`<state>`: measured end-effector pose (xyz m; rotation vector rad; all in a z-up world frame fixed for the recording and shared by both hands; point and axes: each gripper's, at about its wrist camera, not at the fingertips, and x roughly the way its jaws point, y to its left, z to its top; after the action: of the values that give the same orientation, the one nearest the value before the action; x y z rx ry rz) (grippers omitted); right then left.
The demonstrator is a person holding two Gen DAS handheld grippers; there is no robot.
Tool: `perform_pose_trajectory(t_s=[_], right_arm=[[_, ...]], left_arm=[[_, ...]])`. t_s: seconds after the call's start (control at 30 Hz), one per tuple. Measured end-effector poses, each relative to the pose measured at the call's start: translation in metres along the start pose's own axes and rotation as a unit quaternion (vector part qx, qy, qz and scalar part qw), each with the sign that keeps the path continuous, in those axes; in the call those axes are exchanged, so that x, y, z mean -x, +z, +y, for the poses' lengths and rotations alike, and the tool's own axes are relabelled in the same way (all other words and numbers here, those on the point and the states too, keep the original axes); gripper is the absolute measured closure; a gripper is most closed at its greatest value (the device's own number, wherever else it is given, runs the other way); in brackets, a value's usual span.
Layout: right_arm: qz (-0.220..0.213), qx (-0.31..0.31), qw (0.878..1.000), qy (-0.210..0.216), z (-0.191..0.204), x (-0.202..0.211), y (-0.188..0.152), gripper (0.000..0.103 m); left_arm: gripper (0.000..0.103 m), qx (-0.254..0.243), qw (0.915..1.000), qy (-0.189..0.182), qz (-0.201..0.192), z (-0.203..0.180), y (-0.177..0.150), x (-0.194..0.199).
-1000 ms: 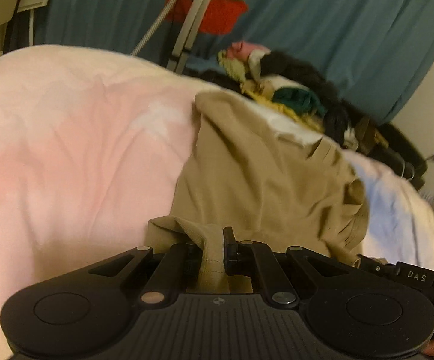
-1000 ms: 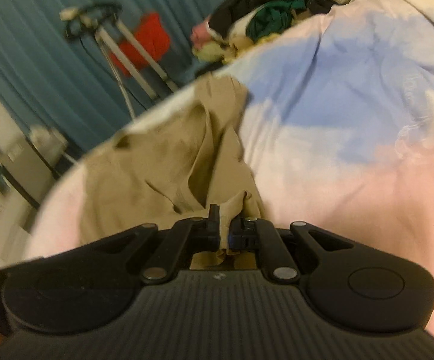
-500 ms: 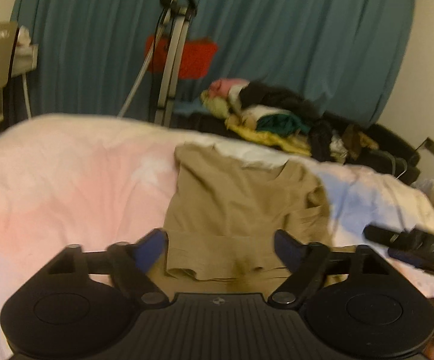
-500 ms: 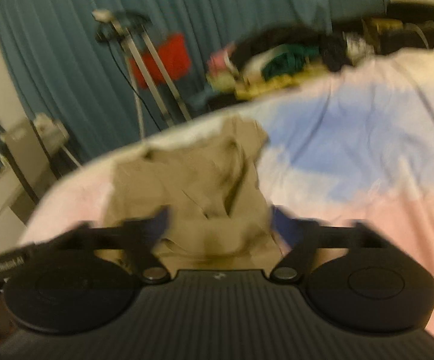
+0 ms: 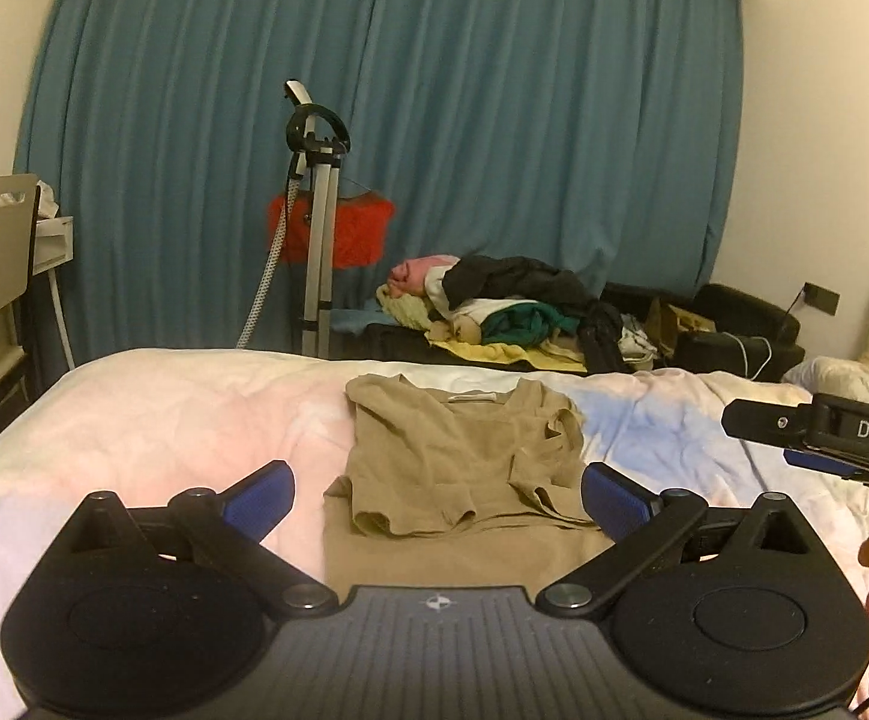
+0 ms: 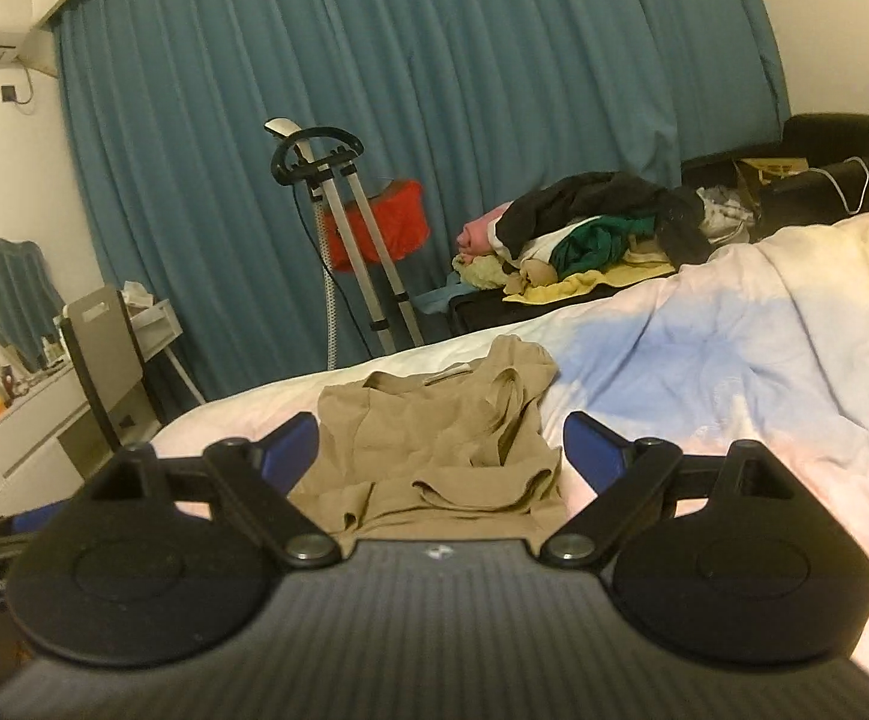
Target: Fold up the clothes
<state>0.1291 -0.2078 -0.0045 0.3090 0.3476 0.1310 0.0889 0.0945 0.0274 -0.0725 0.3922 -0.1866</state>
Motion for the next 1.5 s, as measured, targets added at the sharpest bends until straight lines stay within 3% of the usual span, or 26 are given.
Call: perform_pose_trajectory(t_s=[0.07, 0.17, 0.27, 0.33, 0.4, 0.47, 0.63, 0.8, 0.9, 0.93, 1.03, 1.07, 1.2, 1.23, 1.27, 1.33, 1.37, 1.43, 1.5], right_arm=[[0.0, 0.009, 1.0, 0.002, 0.002, 0.003, -0.004, 0.014], [0.002, 0.029, 1.0, -0.001, 0.006, 0.002, -0.007, 0.036], [-0.005, 0.018, 1.0, 0.003, 0.002, 0.002, -0.009, 0.036], [-0.015, 0.005, 1.0, 0.006, -0.002, 0.002, -0.01, 0.035], [-0.036, -0.012, 0.999, -0.001, -0.006, 0.004, -0.008, 0.005], [-0.037, -0.019, 0.999, -0.012, -0.009, 0.003, -0.007, 0.0], [-0.018, -0.017, 0.999, -0.021, -0.013, -0.005, -0.012, 0.0], [0.005, -0.057, 0.998, -0.026, -0.022, -0.014, -0.018, 0.0], [0.02, -0.08, 0.996, -0.025, -0.028, -0.02, -0.022, 0.0], [0.024, -0.086, 0.996, -0.027, -0.029, -0.022, -0.024, 0.0], [0.033, -0.092, 0.995, -0.029, -0.03, -0.025, -0.028, 0.0], [0.037, -0.095, 0.994, -0.029, -0.03, -0.026, -0.03, 0.0], [0.051, -0.109, 0.992, -0.025, -0.029, -0.029, -0.036, 0.0], [0.055, -0.112, 0.992, -0.024, -0.029, -0.03, -0.037, 0.0], [0.059, -0.122, 0.99, -0.023, -0.029, -0.03, -0.039, 0.0], [0.063, -0.165, 0.984, -0.007, -0.031, -0.026, -0.041, 0.0], [0.065, -0.182, 0.981, 0.006, -0.03, -0.024, -0.042, 0.0], [0.082, -0.218, 0.972, 0.035, -0.029, -0.024, -0.049, 0.0], [0.103, -0.255, 0.959, 0.065, -0.027, -0.026, -0.057, 0.0]], left_arm=[[0.0, -0.002, 1.0, 0.001, -0.003, -0.002, -0.004, 0.001], [0.0, -0.006, 1.0, 0.005, -0.005, -0.005, -0.007, -0.004], [0.0, 0.007, 1.0, 0.004, 0.004, -0.003, -0.009, -0.012], [0.0, 0.02, 0.9997, 0.0, 0.016, 0.0, -0.011, -0.017], [0.0, 0.033, 0.9989, -0.004, 0.031, 0.003, -0.013, -0.022], [0.0, 0.043, 0.9983, -0.008, 0.039, 0.005, -0.015, -0.025], [0.0, 0.057, 0.9961, -0.01, 0.066, 0.007, -0.02, -0.032], [0.0, 0.1, 0.9856, -0.019, 0.135, 0.015, -0.03, -0.047], [0.0, 0.14, 0.9714, -0.03, 0.189, 0.026, -0.041, -0.06], [0.001, 0.166, 0.962, -0.036, 0.214, 0.032, -0.046, -0.066], [0.005, 0.286, 0.914, -0.067, 0.28, 0.06, -0.071, -0.086], [0.005, 0.311, 0.9024, -0.068, 0.29, 0.068, -0.078, -0.091], [0.008, 0.374, 0.884, -0.04, 0.277, 0.085, -0.092, -0.104], [0.012, 0.393, 0.8775, -0.029, 0.273, 0.09, -0.096, -0.108], [0.016, 0.401, 0.8769, -0.016, 0.264, 0.094, -0.095, -0.111], [0.043, 0.416, 0.8756, 0.01, 0.246, 0.101, -0.094, -0.116], [0.05, 0.411, 0.8802, 0.022, 0.237, 0.103, -0.092, -0.118], [0.085, 0.406, 0.8875, 0.029, 0.216, 0.104, -0.089, -0.119], [0.095, 0.403, 0.8929, 0.028, 0.198, 0.105, -0.087, -0.117]])
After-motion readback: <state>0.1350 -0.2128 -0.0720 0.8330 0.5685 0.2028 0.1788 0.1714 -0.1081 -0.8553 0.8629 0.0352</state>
